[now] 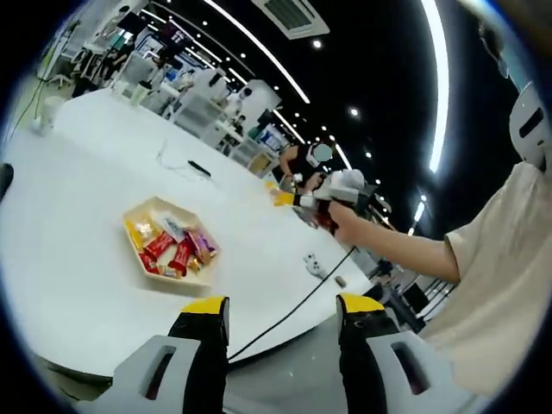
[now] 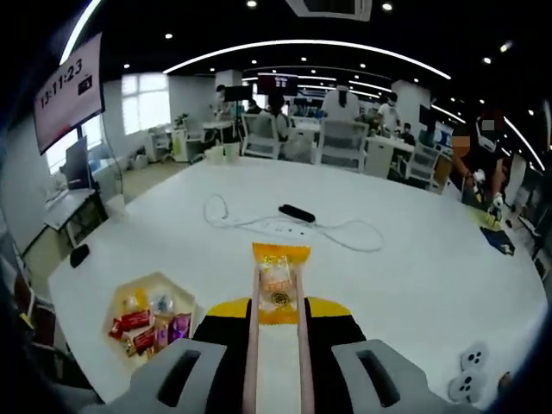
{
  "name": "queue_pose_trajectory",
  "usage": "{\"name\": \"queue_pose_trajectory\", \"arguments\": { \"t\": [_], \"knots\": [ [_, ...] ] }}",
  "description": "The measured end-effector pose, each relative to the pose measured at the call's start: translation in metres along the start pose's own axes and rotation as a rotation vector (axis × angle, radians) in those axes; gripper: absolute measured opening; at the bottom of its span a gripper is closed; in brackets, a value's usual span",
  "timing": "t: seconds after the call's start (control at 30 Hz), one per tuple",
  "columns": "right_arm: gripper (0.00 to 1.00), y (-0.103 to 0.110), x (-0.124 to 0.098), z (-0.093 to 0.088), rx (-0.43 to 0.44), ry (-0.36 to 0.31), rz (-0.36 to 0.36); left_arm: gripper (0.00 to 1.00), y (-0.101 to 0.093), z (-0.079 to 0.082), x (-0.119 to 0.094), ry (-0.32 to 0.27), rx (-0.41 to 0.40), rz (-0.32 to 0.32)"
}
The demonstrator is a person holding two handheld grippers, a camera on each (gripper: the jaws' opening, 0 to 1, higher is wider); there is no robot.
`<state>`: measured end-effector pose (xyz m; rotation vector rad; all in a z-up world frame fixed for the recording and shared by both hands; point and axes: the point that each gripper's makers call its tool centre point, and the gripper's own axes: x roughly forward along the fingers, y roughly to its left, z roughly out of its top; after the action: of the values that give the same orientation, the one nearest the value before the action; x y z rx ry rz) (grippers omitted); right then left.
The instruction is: Place the target food into the container with the food tongs after gripping and lifting it, then release it inside without dropping or visibly crushing the food.
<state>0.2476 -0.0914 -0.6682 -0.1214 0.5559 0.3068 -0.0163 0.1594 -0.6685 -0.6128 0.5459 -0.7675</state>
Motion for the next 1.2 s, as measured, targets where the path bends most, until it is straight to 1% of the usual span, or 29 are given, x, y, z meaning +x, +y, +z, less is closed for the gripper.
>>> {"name": "queue_pose_trajectory", "arguments": {
  "t": [0.1, 0.33, 0.5, 0.67, 0.93, 1.07, 1.2],
  "knots": [
    [0.22, 0.003, -0.01, 0.003, 0.002, -0.016, 0.002, 0.5, -0.001, 0.002, -0.002, 0.0, 0.013, -0.001],
    [0.22, 0.01, -0.026, 0.007, 0.008, -0.045, 0.01, 0.5, -0.007, 0.006, -0.006, -0.011, 0.034, -0.01],
    [0.22, 0.017, -0.036, 0.009, 0.001, -0.064, 0.022, 0.5, -0.011, 0.006, -0.005, -0.009, 0.044, -0.019],
    [0.22, 0.018, -0.044, 0.008, 0.002, -0.074, 0.022, 0.5, -0.014, 0.004, -0.005, -0.009, 0.045, -0.026],
    [0.22, 0.018, -0.048, 0.006, 0.015, -0.077, 0.022, 0.5, -0.015, 0.002, -0.004, -0.006, 0.048, -0.033],
    [0.22, 0.021, -0.048, 0.007, 0.013, -0.08, 0.029, 0.5, -0.014, 0.001, -0.007, -0.014, 0.044, -0.027],
    [0.22, 0.03, -0.046, 0.011, 0.006, -0.086, 0.047, 0.5, -0.013, -0.001, -0.01, -0.02, 0.038, -0.019]
  ]
}}
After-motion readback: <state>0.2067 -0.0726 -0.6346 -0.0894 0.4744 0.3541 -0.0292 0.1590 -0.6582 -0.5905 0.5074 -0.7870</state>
